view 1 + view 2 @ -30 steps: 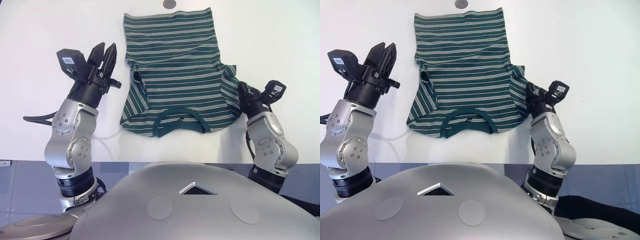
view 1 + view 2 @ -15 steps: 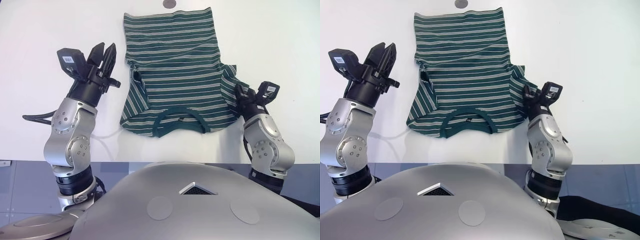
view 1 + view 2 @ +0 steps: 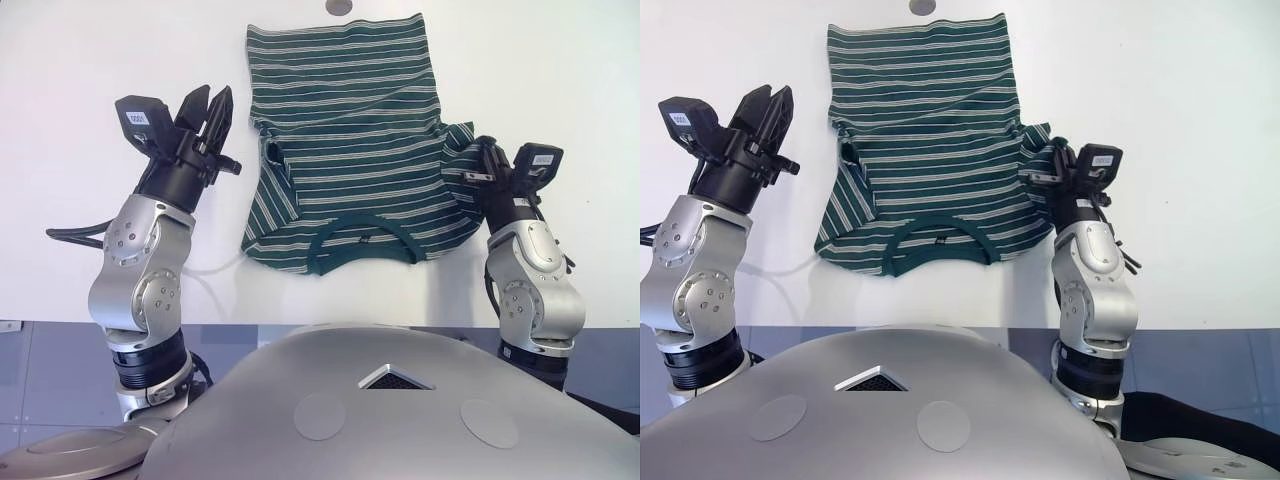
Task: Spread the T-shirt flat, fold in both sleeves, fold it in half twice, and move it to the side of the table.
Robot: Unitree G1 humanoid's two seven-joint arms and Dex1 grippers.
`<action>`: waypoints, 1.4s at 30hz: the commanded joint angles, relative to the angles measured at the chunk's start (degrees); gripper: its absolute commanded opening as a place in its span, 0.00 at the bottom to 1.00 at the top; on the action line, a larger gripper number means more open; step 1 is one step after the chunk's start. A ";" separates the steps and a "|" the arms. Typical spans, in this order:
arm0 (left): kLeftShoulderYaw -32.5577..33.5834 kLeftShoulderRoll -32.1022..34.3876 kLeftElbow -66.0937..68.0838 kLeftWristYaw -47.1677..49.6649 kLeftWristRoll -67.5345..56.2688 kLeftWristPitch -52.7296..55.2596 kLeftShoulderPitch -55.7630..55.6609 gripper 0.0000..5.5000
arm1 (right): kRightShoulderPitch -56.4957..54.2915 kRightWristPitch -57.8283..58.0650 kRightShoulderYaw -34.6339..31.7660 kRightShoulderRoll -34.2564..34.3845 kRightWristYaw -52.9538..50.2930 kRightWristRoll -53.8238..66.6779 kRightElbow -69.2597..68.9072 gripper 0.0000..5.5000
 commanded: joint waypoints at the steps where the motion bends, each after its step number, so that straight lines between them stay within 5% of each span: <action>1: -0.53 0.05 0.80 0.23 0.32 0.05 -0.77 0.28 | -2.43 3.97 3.44 -2.55 5.14 2.17 -0.85 0.00; 15: -0.25 0.97 1.09 0.30 0.34 0.78 -1.92 0.28 | -4.05 13.11 9.65 -7.00 12.27 4.78 -2.35 0.00; 22: -0.01 2.13 1.13 -0.11 -0.11 1.71 -3.04 0.28 | -4.64 12.34 8.59 -6.57 15.11 8.85 -4.73 0.29; 28: -0.38 7.47 0.85 -5.44 0.65 1.15 -3.19 0.28 | -11.37 13.01 0.80 -13.84 23.49 17.16 -6.79 0.30; 33: -2.52 24.87 6.81 -23.84 15.28 -21.52 -2.23 0.28 | -18.70 -10.47 -2.99 -31.57 37.77 2.96 5.65 0.30; 36: 0.21 32.48 20.80 -31.81 23.70 -47.87 1.73 0.39 | -15.65 -45.88 -1.66 -41.31 41.03 -13.54 25.52 0.38; 42: -3.50 36.28 38.87 -32.56 33.67 -78.13 7.03 0.58 | -10.76 -87.71 1.10 -48.60 32.53 -31.15 54.77 0.59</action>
